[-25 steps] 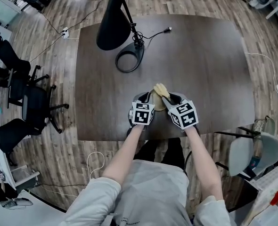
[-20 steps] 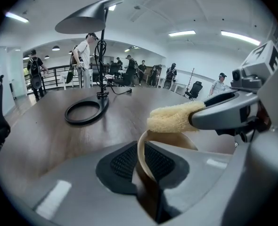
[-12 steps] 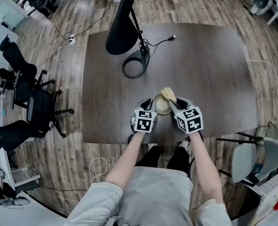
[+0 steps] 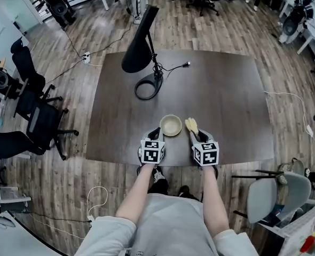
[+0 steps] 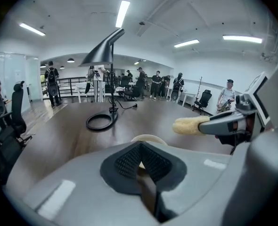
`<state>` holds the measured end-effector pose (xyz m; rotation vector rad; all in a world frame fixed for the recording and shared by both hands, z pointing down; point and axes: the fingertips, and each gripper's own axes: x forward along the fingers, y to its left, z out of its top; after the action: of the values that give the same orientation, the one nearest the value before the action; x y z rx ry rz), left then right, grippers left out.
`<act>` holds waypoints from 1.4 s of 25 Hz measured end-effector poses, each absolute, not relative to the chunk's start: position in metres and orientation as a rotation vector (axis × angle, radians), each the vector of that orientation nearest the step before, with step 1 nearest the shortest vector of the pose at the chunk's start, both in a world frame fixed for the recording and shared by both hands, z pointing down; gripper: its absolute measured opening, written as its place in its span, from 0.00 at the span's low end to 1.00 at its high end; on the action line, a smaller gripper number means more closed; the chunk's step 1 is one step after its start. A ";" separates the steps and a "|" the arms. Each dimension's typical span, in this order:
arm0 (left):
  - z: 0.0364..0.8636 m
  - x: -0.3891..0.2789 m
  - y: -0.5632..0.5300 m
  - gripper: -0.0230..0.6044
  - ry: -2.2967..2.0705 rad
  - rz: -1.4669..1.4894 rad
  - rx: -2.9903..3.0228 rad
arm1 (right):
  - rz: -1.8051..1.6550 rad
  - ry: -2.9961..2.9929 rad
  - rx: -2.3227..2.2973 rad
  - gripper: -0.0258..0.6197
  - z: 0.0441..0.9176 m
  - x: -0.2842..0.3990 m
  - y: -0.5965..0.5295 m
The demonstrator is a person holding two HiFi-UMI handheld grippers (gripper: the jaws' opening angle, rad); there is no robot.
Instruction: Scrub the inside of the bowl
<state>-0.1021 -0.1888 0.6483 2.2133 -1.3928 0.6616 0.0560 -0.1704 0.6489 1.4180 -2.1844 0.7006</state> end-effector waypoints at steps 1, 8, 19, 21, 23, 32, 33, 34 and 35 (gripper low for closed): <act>0.644 -0.099 -0.181 0.04 -1.403 0.651 2.207 | 0.710 -2.185 1.414 0.21 0.649 0.058 -0.163; 0.625 -0.066 -0.131 0.04 -1.431 0.609 2.218 | 0.710 -2.221 1.353 0.21 0.645 0.066 -0.116; 0.592 -0.036 -0.068 0.04 -1.497 0.546 2.160 | 0.757 -2.260 1.325 0.21 0.624 0.088 -0.064; 0.593 -0.031 -0.052 0.04 -1.490 0.551 2.169 | 0.735 -2.277 1.302 0.21 0.619 0.084 -0.052; 0.596 -0.031 -0.041 0.04 -1.486 0.583 2.179 | 0.706 -2.298 1.276 0.21 0.616 0.076 -0.044; 0.582 -0.042 -0.025 0.04 -1.517 0.562 2.199 | 0.639 -2.315 1.208 0.21 0.616 0.057 -0.025; 0.580 -0.044 -0.025 0.04 -1.523 0.552 2.199 | 0.636 -2.311 1.209 0.21 0.616 0.057 -0.025; 0.579 -0.045 -0.025 0.04 -1.527 0.545 2.196 | 0.635 -2.307 1.209 0.21 0.617 0.058 -0.023; 0.580 -0.046 -0.023 0.04 -1.530 0.540 2.193 | 0.636 -2.303 1.209 0.21 0.618 0.058 -0.022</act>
<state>-0.0456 -0.0234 0.5797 2.1931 -1.5301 0.5397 0.0580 -0.0219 0.6177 1.2086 -2.3033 0.6359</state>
